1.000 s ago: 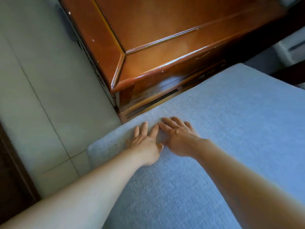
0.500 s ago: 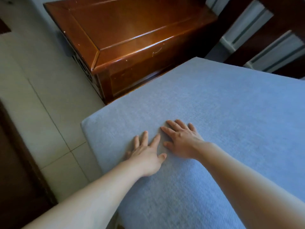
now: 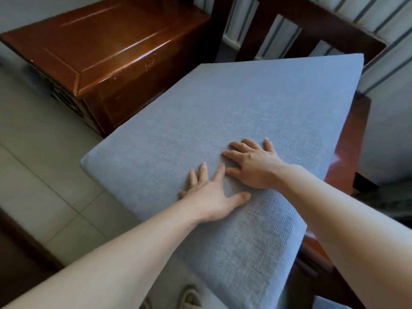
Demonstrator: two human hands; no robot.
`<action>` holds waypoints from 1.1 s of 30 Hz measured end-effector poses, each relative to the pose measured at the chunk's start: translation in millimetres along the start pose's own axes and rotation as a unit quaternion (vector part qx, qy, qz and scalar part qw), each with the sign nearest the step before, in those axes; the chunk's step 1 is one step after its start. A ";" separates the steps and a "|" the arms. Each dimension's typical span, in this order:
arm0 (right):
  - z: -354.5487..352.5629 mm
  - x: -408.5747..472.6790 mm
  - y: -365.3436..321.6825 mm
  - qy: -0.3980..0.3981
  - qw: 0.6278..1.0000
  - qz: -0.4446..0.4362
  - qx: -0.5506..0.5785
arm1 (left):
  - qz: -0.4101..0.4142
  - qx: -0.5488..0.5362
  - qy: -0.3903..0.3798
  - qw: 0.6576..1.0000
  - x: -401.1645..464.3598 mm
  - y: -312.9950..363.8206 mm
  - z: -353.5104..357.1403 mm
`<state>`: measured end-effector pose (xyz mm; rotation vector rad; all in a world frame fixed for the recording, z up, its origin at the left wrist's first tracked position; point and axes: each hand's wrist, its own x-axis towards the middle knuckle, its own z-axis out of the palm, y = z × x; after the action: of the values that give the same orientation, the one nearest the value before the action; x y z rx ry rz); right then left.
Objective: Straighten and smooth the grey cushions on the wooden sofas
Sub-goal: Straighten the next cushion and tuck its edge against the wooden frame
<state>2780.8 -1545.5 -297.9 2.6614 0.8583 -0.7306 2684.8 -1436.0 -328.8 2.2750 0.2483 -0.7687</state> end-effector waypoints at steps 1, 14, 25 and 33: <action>0.1 -6.8 4.2 0.004 1.000 0.007 0.003 | 0.002 0.003 -0.004 1.000 -4.2 7.7 2.2; -13.5 -95.1 81.2 -0.035 0.997 -0.066 -0.002 | -0.070 0.169 0.061 0.981 -26.8 133.3 45.1; 10.7 -74.6 99.8 0.050 0.998 -0.044 -0.007 | -0.101 0.205 0.167 0.959 -12.6 137.5 58.7; 14.0 -70.1 104.7 0.081 0.996 -0.048 -0.005 | -0.072 0.215 0.211 0.951 -12.3 140.4 63.1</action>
<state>2789.2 -1667.3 -263.9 2.7149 1.0330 -0.5347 2699.6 -1580.9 -277.6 2.8542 0.4899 -0.4216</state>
